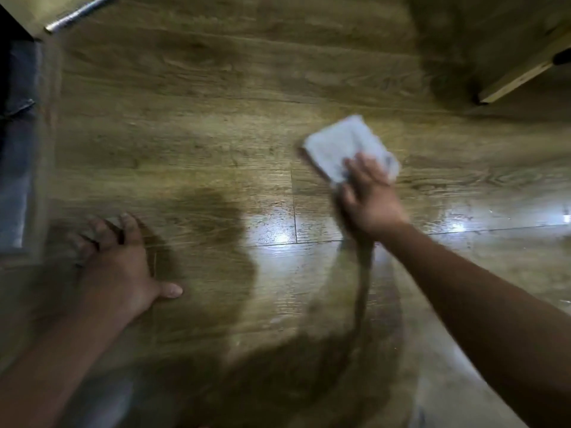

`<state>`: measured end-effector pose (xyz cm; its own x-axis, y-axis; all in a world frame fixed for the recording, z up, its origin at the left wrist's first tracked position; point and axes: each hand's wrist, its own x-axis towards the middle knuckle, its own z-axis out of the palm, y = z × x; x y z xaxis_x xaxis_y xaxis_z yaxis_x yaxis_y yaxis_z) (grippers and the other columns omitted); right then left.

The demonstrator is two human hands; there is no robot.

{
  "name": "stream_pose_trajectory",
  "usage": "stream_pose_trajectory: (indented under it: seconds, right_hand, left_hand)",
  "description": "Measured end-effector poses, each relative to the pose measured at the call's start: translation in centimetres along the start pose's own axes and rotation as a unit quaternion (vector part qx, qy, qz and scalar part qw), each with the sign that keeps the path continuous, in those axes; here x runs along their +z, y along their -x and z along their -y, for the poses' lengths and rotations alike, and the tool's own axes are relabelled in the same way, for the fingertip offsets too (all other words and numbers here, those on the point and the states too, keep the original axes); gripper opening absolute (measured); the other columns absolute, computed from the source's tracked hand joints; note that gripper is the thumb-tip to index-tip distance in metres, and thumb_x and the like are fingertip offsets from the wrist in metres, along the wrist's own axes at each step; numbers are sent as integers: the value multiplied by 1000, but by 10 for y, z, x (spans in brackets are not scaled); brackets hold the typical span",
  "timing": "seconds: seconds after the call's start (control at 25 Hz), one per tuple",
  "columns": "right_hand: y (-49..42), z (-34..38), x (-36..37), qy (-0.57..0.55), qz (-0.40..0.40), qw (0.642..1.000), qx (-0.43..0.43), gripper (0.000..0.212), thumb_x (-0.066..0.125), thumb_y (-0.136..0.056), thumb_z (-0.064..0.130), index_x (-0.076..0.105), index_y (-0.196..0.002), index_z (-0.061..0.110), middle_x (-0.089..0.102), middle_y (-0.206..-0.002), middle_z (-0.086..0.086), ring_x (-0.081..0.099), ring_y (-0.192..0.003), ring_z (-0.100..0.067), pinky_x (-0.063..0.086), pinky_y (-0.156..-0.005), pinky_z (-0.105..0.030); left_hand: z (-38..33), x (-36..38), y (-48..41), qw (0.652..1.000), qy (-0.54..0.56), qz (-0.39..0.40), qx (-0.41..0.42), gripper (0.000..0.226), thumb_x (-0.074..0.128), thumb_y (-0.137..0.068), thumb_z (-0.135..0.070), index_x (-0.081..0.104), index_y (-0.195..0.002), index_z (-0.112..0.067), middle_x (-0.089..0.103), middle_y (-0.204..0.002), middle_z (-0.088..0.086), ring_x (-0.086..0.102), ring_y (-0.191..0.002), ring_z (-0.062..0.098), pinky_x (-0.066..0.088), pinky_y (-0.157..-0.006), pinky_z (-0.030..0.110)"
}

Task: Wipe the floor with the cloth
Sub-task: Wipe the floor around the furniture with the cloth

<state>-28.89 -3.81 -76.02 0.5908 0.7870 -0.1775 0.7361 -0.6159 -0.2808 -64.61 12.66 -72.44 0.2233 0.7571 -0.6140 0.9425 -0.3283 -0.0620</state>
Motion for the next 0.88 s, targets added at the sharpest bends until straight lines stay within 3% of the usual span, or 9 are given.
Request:
stream_pose_trajectory:
  seconds: [0.08,0.16,0.24,0.36,0.48,0.6,0.72,0.8,0.88]
  right_hand:
    - [12,-93,-36,10,-22,981,192,58,36,-100,46,28,-152,21,22,-161,-9,13,-150,-27,13,-121,-41]
    - [17,-131,-58,-25,-39,941,335,57,33,-101,44,30,-151,16,24,-160,-12,15,-149,-28,13,-120,-42]
    - [17,-113,-46,-42,-72,930,359,51,31,-103,35,38,-146,9,31,-155,-17,24,-146,-33,19,-119,-44]
    - [36,-14,-3,-59,-99,962,246,45,29,-105,23,42,-143,2,32,-154,-20,21,-146,-36,13,-120,-42]
    - [78,124,47,-51,-3,998,32,49,23,-104,30,33,-149,13,21,-160,-9,6,-150,-31,1,-122,-41]
    - [115,222,76,-50,93,978,-179,55,29,-98,42,34,-149,20,24,-160,-1,4,-151,-26,-5,-121,-43]
    - [102,189,64,-26,115,958,-263,56,50,-92,36,40,-146,22,28,-159,0,14,-150,-22,4,-122,-43]
    - [87,112,42,-10,86,975,-206,52,47,-93,32,45,-144,20,34,-156,-5,23,-148,-26,14,-122,-44]
    - [67,20,11,30,50,994,-92,55,37,-93,32,40,-146,19,32,-156,-10,24,-147,-30,20,-120,-44]
  left_hand:
    - [-1,-3,0,1000,7,10,3,148,90,-55,-58,-7,-158,-14,-16,-161,27,-5,-146,55,20,-114,64]
    - [1,-1,0,1000,3,14,7,148,89,-56,-59,-10,-157,-13,-18,-160,28,-7,-145,56,20,-114,64]
    - [2,0,-2,1000,2,18,8,149,89,-56,-59,-11,-157,-14,-21,-159,29,-9,-145,57,19,-114,66]
    - [2,3,-5,1000,17,24,6,150,90,-55,-56,-11,-157,-15,-24,-159,28,-14,-144,56,17,-112,69]
    - [2,4,-5,1000,26,13,7,150,91,-54,-55,-10,-157,-16,-23,-159,27,-13,-145,55,18,-112,69]
    - [5,8,-1,1000,23,-6,12,144,89,-59,-54,-8,-158,-17,-18,-161,24,-9,-146,53,19,-114,67]
    - [12,12,1,999,12,-17,26,147,83,-56,-69,-9,-158,-19,-17,-162,21,-8,-147,50,16,-116,62]
    - [16,13,1,999,10,-16,39,146,78,-57,-74,-13,-157,-22,-23,-162,18,-12,-148,49,16,-117,61]
    - [17,14,0,999,16,-7,48,144,77,-60,-74,-17,-156,-22,-27,-160,19,-15,-147,50,16,-116,63]
